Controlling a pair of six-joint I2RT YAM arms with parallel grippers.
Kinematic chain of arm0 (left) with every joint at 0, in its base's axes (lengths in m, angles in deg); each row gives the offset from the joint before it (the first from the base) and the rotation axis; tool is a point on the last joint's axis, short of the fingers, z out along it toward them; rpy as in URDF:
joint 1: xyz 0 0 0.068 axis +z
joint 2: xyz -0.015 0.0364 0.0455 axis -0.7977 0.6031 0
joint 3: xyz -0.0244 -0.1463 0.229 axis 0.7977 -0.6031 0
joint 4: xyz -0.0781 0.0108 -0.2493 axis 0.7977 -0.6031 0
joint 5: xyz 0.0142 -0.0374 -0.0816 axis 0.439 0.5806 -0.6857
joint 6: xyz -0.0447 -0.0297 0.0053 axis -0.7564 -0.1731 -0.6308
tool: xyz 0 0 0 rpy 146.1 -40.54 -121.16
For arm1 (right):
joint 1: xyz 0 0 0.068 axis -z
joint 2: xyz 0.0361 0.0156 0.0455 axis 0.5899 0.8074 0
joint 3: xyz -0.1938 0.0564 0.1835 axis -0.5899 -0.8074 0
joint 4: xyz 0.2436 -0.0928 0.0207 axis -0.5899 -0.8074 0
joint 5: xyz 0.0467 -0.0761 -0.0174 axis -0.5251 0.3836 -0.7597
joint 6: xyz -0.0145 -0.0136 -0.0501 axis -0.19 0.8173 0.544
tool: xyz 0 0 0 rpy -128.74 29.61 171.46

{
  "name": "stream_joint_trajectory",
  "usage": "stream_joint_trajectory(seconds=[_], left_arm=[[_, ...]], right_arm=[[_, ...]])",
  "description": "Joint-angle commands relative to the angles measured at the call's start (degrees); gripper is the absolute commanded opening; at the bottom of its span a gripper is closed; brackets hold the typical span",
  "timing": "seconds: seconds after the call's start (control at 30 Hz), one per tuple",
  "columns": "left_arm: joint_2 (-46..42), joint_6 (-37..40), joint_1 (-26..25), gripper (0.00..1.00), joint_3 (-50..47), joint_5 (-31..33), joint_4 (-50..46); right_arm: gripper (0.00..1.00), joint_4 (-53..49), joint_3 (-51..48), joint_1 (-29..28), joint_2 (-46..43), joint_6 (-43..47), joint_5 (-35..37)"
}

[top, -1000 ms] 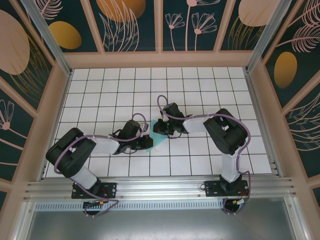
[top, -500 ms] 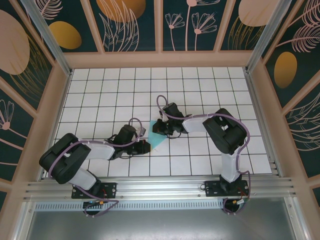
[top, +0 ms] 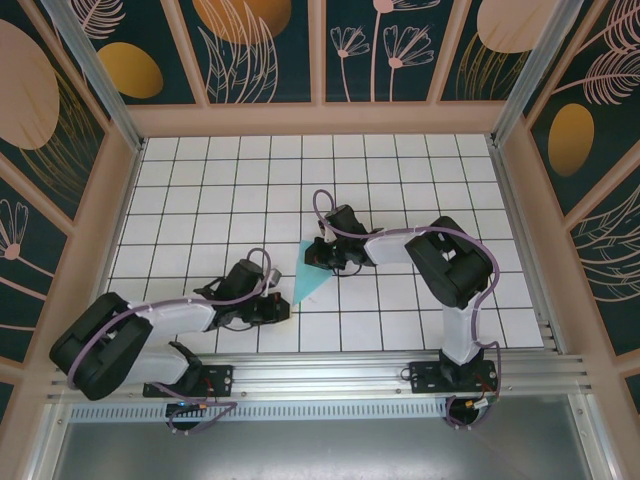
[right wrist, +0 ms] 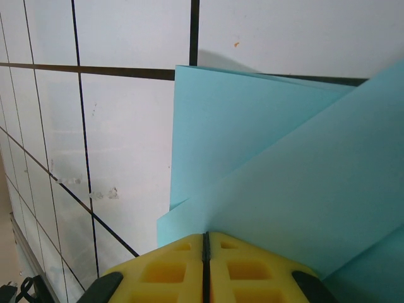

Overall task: Fold a paper plane with a square sheet of paper (pick it up from the middle)
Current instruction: Fourth fold the wing at the center of the table.

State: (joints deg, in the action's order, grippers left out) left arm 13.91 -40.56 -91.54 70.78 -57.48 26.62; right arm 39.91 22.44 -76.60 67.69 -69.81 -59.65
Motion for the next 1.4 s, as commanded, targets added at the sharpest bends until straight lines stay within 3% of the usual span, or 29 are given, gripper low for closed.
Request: stream_joint_trajectory(seconds=[0.0,0.13,0.4,0.67,1.03,1.37], left_arm=[[-5.21,-2.47,-0.35,0.1,2.77,4.44,-6.86],[-5.17,-1.89,-0.34,0.11,7.16,8.64,-3.82],[6.81,-0.2,-0.39,0.08,11.83,8.62,5.1],[12.73,0.16,-0.39,0.1,9.92,7.38,11.8],[20.78,3.1,-0.37,0.05,9.12,10.13,3.15],[20.67,2.81,-0.31,0.03,7.16,10.37,3.98]], right_arm=[[0.12,-2.17,-0.18,0.64,2.85,1.04,5.06],[0.12,-1.63,-0.5,0.63,2.82,1.18,4.49],[0.13,-0.54,-0.85,0.55,3.14,0.6,3.58],[0.13,-0.76,-0.97,0.59,2.59,0.76,3.24],[0.15,-3.08,1.51,0.56,-1.76,1.85,2.79],[0.14,-2.36,-0.29,-0.41,-6.05,2.59,-1.72]])
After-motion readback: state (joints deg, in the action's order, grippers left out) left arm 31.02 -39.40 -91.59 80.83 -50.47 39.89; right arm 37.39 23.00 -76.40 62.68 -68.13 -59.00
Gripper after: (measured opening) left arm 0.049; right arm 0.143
